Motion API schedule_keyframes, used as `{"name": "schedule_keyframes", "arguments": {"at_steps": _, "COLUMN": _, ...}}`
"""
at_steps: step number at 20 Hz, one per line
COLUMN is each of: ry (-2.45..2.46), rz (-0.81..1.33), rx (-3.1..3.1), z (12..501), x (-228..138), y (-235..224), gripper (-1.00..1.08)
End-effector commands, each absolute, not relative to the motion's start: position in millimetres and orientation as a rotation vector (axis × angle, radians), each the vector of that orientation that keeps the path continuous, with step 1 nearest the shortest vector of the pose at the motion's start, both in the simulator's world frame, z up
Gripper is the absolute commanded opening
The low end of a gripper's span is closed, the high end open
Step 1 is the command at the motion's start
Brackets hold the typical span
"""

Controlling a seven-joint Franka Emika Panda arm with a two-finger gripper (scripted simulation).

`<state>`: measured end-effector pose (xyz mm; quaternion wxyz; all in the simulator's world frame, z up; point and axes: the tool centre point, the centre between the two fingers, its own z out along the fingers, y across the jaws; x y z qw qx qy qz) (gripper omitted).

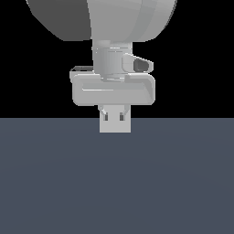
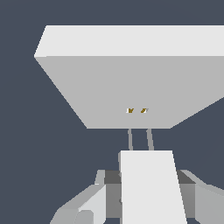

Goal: Plug the charger into the wall socket.

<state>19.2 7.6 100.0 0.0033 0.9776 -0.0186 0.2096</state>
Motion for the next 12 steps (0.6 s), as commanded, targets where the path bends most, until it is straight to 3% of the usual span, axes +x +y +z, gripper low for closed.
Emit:
{"name": "schedule_keyframes", "arguments": {"at_steps": 1, "ry": -0.059, "rz": 0.658, "rx": 3.065, "z": 100.3, "x": 29.1, "y": 7.1, "gripper": -1.0}}
{"name": "schedule_keyframes", "arguments": {"at_steps": 12, "ry": -0.058, "rz": 0.658, "rx": 3.064, "z": 100.0, "x": 51.0, "y": 6.2, "gripper": -1.0}}
